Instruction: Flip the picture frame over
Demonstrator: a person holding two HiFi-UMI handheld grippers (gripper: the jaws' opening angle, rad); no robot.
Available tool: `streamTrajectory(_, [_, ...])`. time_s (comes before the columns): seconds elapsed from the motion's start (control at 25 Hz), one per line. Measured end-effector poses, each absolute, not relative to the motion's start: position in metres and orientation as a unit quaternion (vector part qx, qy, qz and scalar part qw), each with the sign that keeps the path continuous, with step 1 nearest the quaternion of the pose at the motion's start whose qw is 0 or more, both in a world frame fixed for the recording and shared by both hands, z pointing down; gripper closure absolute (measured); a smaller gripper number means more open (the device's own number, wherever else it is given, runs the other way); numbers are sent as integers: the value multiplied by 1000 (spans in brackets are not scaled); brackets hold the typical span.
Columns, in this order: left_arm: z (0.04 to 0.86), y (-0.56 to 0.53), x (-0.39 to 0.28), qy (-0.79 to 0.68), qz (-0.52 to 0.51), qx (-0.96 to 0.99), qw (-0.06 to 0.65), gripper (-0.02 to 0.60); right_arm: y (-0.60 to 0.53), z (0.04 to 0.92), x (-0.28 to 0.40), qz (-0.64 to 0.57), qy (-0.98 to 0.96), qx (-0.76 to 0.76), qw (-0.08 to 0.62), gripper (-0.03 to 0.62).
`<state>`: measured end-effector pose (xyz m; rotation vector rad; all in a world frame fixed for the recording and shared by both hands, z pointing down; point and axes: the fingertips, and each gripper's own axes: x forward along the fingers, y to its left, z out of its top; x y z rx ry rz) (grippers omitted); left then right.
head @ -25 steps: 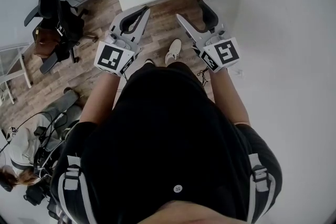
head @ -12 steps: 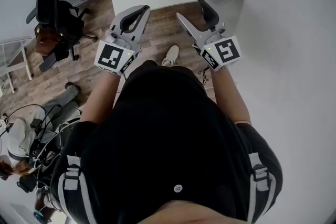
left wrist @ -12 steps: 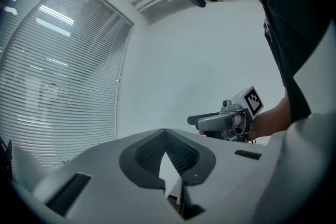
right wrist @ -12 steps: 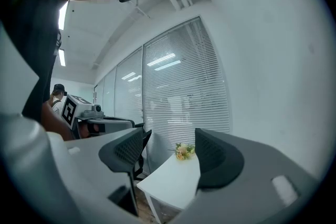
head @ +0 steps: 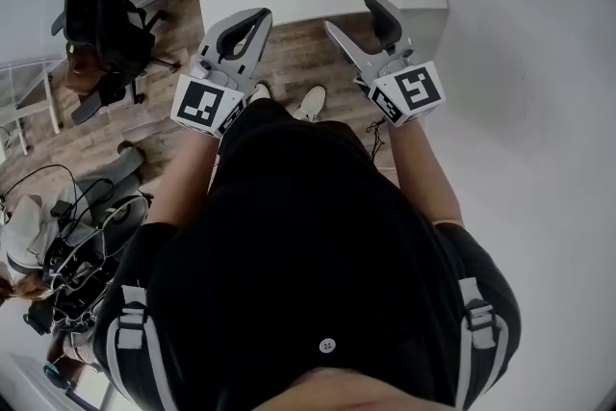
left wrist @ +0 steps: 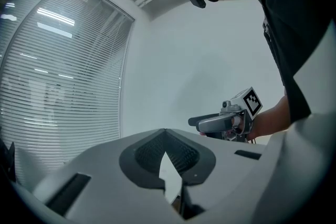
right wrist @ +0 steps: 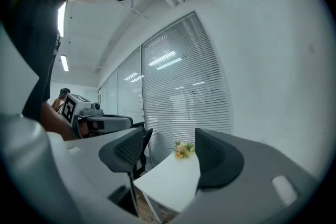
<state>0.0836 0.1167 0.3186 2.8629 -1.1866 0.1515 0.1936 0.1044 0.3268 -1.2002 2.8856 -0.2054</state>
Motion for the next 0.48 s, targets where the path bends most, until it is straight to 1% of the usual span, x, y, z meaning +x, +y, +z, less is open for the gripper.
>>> streamTrajectory(0.28, [330, 95, 82, -388, 55, 920, 24, 578, 81, 337, 189, -68, 924, -376, 0, 275])
streamTrajectory(0.48, [335, 71, 83, -354, 55, 934, 14, 578, 53, 343, 178, -68, 920, -386, -12, 275])
